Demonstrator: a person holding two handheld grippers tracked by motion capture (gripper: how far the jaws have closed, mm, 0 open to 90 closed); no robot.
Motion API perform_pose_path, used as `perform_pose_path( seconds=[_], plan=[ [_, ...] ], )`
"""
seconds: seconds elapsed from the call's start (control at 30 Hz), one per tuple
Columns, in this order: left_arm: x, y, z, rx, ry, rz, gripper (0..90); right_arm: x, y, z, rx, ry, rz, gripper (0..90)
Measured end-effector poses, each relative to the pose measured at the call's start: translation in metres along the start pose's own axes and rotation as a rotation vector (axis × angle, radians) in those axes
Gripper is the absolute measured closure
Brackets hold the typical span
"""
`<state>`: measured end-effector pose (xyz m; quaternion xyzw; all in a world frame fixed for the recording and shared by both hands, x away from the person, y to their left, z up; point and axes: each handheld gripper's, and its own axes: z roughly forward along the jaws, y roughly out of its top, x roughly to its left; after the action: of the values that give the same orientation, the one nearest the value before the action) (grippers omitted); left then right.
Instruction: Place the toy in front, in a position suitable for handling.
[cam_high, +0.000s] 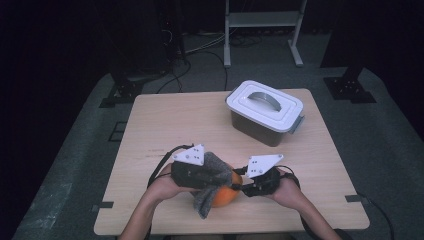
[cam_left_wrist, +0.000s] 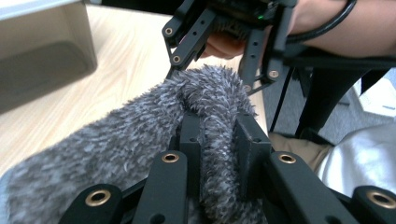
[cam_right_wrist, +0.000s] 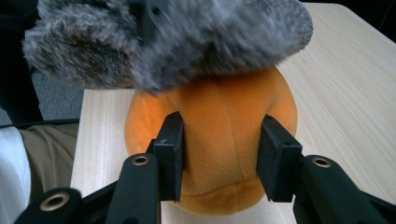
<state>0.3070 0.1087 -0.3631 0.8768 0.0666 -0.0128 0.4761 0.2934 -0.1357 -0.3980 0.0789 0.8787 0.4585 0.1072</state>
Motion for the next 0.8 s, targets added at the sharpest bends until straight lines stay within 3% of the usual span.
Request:
perform_pose_path(
  seconds=[0.17,0.37,0.63,0.8],
  plan=[
    [0.006,-0.013,-0.002,-0.013,0.008,-0.035,75.9,-0.001,-0.006,0.000,-0.009,0.002,-0.003,58.3],
    [0.012,-0.024,-0.018,-0.038,0.033,-0.078,75.8,-0.001,-0.006,0.001,-0.009,-0.003,-0.012,58.1],
    [0.008,-0.007,-0.005,-0.054,-0.018,-0.038,75.8,0.005,-0.006,0.009,-0.016,0.015,-0.043,58.0],
    [0.014,-0.010,-0.001,-0.051,-0.012,-0.050,75.8,0.003,-0.011,0.008,-0.014,0.025,-0.047,58.2]
  ],
)
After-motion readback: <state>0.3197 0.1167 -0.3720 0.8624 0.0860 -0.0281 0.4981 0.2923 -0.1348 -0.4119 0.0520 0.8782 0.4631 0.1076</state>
